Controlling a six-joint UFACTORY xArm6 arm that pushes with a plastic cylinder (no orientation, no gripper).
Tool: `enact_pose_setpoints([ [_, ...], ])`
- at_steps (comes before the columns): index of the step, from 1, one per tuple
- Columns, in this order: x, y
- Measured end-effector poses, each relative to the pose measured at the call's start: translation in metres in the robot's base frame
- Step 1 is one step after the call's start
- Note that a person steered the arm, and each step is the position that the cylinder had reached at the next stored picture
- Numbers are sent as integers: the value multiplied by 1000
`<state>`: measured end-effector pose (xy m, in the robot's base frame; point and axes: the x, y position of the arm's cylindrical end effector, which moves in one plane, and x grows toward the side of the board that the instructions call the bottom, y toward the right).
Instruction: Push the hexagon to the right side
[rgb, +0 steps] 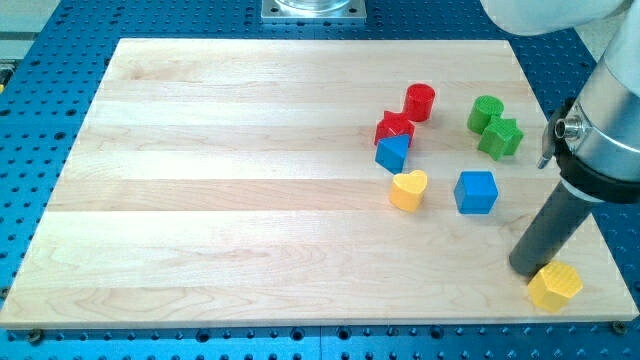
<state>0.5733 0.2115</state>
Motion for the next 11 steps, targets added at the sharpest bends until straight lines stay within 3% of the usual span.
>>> enact_pose_setpoints([
  [2, -2, -7],
  [3, -1, -43],
  [4, 20, -56],
  [6, 29, 18],
  [8, 29, 20],
  [10, -32, 20],
  [11, -32, 20],
])
